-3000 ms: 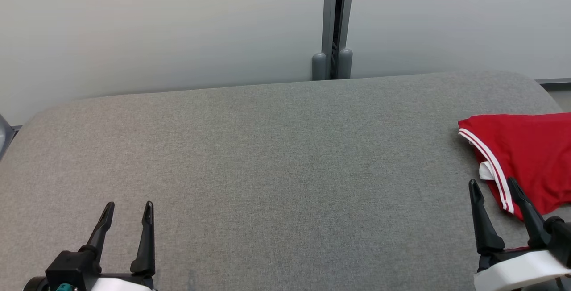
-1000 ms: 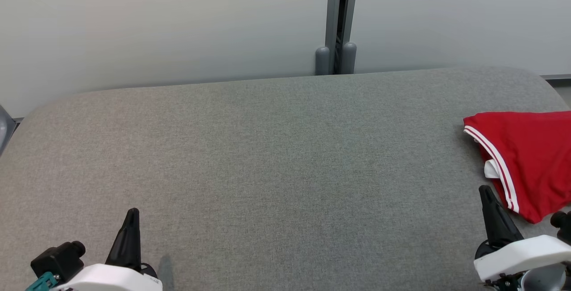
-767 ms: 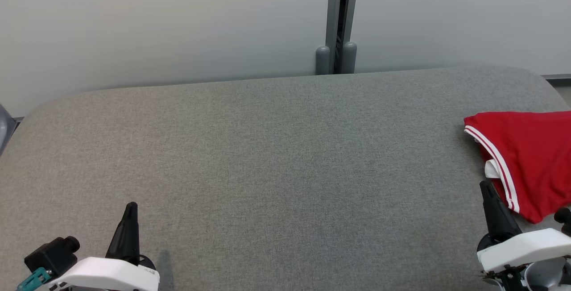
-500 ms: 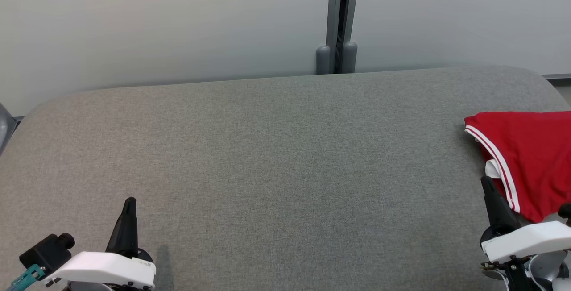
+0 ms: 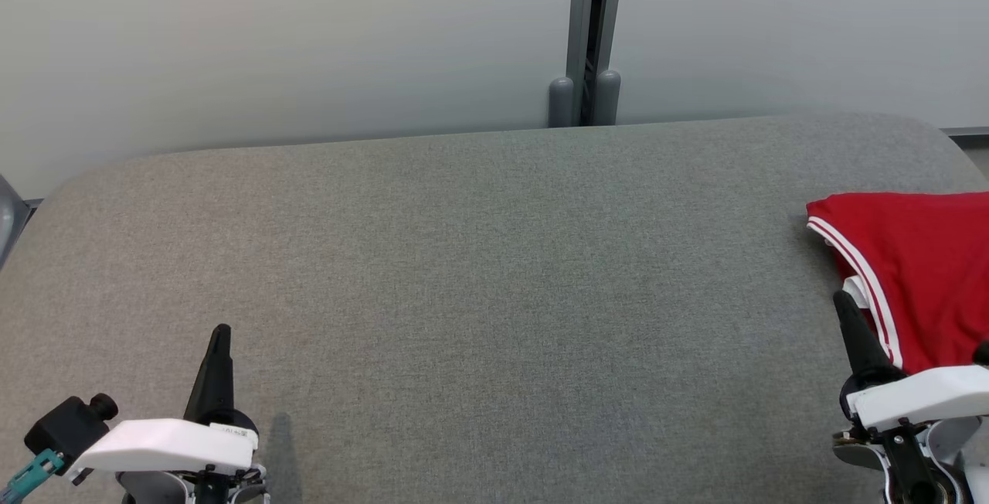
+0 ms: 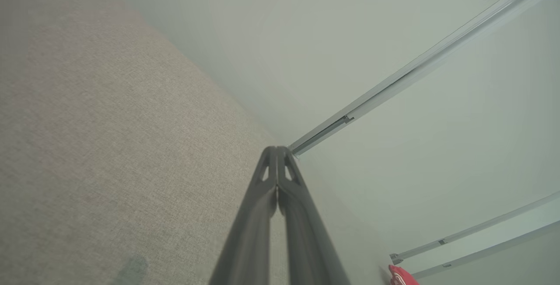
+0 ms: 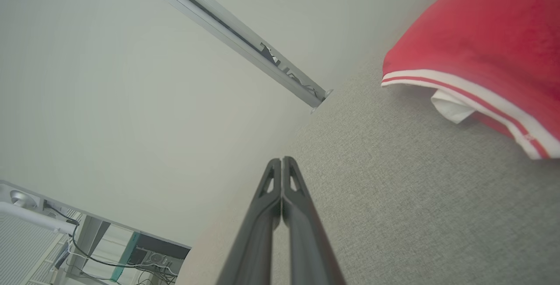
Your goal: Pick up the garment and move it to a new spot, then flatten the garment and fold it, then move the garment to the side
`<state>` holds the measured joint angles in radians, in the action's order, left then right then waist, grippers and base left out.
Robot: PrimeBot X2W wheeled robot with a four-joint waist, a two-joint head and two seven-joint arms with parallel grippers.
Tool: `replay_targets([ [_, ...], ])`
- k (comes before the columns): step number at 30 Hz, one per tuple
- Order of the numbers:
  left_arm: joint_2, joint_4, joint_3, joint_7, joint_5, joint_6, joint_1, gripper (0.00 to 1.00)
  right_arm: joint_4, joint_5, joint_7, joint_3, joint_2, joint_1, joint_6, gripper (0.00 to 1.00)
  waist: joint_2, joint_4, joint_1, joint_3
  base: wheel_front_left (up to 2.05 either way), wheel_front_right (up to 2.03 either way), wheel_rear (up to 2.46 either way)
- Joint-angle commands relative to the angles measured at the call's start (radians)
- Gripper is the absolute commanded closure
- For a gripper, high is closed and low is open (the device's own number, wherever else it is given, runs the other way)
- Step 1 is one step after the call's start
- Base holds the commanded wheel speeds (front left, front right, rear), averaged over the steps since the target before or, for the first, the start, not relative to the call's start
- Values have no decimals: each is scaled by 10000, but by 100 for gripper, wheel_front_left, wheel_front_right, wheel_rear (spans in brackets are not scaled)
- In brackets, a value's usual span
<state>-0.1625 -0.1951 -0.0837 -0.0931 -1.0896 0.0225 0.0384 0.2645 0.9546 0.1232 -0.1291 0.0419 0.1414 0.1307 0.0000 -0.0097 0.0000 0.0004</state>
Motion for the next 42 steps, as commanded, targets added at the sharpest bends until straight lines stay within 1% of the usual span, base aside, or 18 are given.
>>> replay_targets([
  [1,-16,15,130,17,-257,-107,341,100,11,303,70,-69,110,305,1,100,0,2,0,2,0,0,0],
  [18,320,-439,514,188,-1740,-557,788,100,716,2041,434,-249,140,903,2,100,0,28,0,34,0,0,0],
  [42,700,-956,944,384,-3410,-1041,1293,100,1524,4016,851,-458,167,1563,2,100,0,62,0,77,0,0,0],
])
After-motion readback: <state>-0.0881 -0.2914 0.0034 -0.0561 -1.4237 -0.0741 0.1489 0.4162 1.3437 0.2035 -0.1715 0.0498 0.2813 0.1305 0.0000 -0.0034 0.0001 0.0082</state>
